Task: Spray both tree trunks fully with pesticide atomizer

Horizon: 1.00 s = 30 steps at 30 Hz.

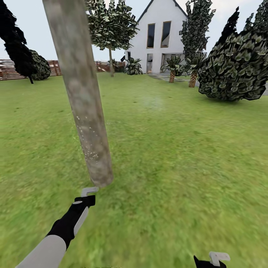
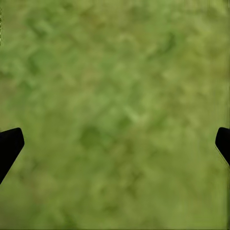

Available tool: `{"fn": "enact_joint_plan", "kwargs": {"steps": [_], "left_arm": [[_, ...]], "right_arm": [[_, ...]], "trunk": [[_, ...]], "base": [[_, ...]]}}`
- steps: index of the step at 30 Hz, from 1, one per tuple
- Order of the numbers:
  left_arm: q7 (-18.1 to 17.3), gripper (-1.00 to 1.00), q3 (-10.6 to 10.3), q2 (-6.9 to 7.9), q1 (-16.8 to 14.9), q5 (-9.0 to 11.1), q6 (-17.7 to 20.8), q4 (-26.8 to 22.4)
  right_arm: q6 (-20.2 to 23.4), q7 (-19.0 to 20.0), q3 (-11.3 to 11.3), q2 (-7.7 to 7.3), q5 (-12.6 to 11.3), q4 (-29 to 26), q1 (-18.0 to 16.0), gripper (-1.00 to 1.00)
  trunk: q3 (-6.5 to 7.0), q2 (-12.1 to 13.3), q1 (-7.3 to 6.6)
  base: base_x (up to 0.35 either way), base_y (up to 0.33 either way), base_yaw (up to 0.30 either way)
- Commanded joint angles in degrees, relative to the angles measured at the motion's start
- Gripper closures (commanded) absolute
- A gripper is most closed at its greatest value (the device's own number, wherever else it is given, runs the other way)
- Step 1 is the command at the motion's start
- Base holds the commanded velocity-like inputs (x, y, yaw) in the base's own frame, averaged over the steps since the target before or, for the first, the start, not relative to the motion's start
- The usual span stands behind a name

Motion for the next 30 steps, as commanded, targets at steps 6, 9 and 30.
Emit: {"fn": "enact_joint_plan", "kwargs": {"steps": [6,9,30], "left_arm": [[0.0,1.00,0.0,0.00,0.0,0.0,0.0,0.0],[0.0,1.00,0.0,0.00,0.0,0.0,0.0,0.0],[0.0,1.00,0.0,0.00,0.0,0.0,0.0,0.0]], "right_arm": [[0.0,0.0,0.0,0.00,0.1,0.0,0.0,-1.00],[0.0,0.0,0.0,0.00,0.1,0.0,0.0,-1.00],[0.1,0.0,0.0,0.00,0.1,0.0,0.0,-1.00]], "trunk": [[0.00,0.0,0.00],[0.00,0.0,0.00],[0.00,0.0,0.00]], "base": [[0.000,-0.271,0.276],[0.000,-0.271,0.277],[0.042,-0.266,0.148]]}}
